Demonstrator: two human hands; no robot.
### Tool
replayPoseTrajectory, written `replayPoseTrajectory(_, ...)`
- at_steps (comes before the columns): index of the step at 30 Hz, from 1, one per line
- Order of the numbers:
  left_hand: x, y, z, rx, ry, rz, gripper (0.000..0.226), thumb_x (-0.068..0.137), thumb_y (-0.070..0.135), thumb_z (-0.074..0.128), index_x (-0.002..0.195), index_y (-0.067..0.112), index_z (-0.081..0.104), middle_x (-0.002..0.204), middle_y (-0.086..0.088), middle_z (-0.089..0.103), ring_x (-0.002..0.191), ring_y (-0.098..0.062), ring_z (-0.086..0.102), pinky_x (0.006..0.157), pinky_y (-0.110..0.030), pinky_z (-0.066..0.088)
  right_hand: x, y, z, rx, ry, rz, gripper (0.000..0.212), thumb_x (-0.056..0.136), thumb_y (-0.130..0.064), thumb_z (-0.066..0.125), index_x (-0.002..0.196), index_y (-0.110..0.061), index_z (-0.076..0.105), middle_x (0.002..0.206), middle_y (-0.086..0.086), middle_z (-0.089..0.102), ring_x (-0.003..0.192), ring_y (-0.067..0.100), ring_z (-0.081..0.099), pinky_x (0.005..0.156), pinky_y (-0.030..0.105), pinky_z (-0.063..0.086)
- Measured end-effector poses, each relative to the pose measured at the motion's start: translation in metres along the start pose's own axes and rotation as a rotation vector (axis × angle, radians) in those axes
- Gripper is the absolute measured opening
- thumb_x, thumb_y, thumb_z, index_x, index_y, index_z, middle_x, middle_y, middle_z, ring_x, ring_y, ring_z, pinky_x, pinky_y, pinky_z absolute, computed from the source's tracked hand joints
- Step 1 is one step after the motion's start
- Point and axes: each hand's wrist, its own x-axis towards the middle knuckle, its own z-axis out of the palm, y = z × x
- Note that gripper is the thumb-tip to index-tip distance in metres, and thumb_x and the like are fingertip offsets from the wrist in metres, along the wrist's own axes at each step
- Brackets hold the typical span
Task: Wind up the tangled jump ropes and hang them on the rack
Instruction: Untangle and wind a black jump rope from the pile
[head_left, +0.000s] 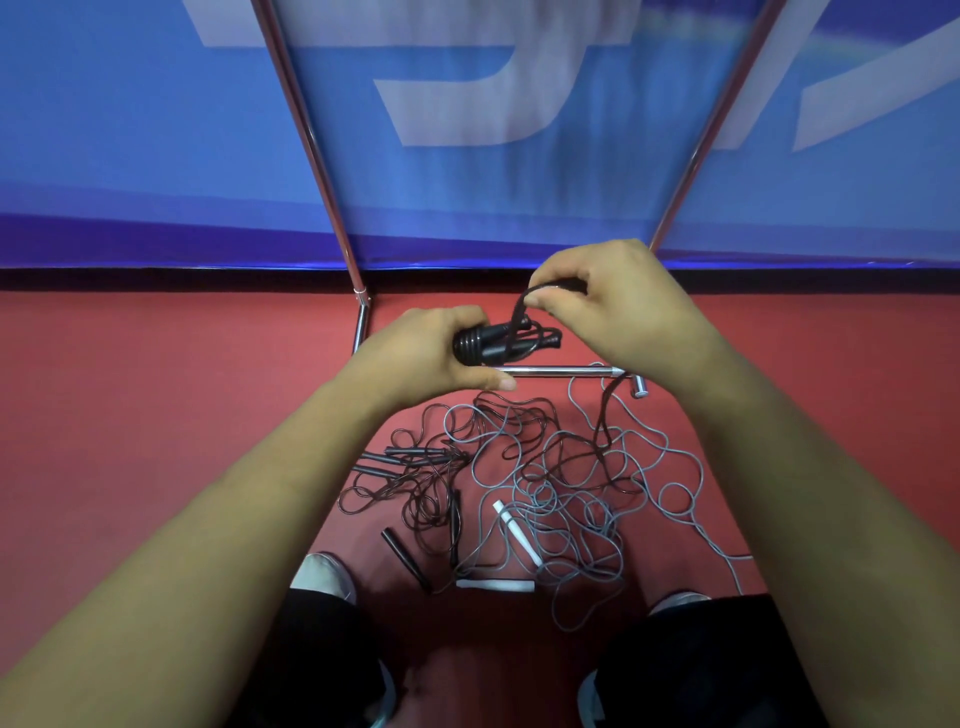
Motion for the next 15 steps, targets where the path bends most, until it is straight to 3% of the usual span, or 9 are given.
replayPoseTrajectory(7,-0.005,0.005,0.002,-0.121,-0.039,0.163,0.035,0.073,0.062,0.069,0.077,0.03,0.057,0.057,0.008,0.046,0.054,-0.01,0.042,0.055,-0.029,0.036,0.0,0.004,-0.004,0.126,0.066,0.085,0.003,0.084,-0.022,0.076,0.084,-0.019,0.077,0.079,-0.007,0.073,0.08,0.01,0.066,0.082,0.033,0.052)
replayPoseTrajectory(11,-0.011,0.014,-0.001,-0.417,-0.211,0.23,0.018,0.088,0.024,0.075,0.077,0.027,0.061,0.059,0.013,0.043,0.053,-0.006,0.038,0.052,-0.021,0.032,0.002,0.014,-0.01,0.218,0.085,0.106,0.009,0.076,-0.025,0.083,0.079,-0.02,0.076,0.077,-0.001,0.073,0.079,0.017,0.067,0.078,0.033,0.053)
replayPoseTrajectory(15,-0.014,0.018,-0.006,-0.817,-0.206,0.219,0.008,0.088,0.027,0.066,0.085,0.021,0.06,0.056,-0.002,0.05,0.043,-0.014,0.037,0.042,-0.019,0.028,0.002,0.024,-0.015,0.284,0.102,0.118,0.007,0.083,-0.023,0.077,0.078,-0.02,0.075,0.071,-0.001,0.072,0.063,0.009,0.059,0.067,0.027,0.047)
